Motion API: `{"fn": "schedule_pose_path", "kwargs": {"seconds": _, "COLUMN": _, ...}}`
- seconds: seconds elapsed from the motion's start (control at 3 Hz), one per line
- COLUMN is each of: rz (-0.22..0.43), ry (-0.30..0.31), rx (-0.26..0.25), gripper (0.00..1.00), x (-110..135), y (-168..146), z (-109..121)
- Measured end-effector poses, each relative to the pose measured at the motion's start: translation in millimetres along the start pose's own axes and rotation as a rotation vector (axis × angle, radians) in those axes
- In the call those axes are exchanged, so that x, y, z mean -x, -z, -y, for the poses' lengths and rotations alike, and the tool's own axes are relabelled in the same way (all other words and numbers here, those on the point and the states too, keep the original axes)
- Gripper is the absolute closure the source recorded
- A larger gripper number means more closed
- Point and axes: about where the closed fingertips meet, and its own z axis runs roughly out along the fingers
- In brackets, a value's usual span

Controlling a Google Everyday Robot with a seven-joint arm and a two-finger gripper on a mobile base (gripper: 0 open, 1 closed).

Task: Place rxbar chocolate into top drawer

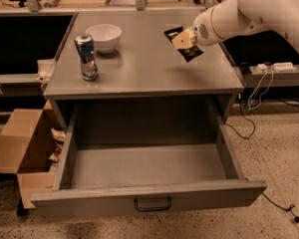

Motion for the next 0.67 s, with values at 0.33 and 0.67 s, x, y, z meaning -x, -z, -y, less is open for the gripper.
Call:
{"fn": "schedule_pose_path", "kwargs": {"seconds": 0.33, "rz": 0.030, "ry": 0.034, "rx": 0.041, "gripper": 1.00, "x": 5.0, "y": 2.9, "z": -12.6}}
{"fn": "schedule_pose_path", "kwargs": {"seconds": 0.67, "rz": 0.024, "ry": 0.027, "rx": 0.035, "gripper": 1.00, "x": 3.9, "y": 1.4, "z": -11.1}}
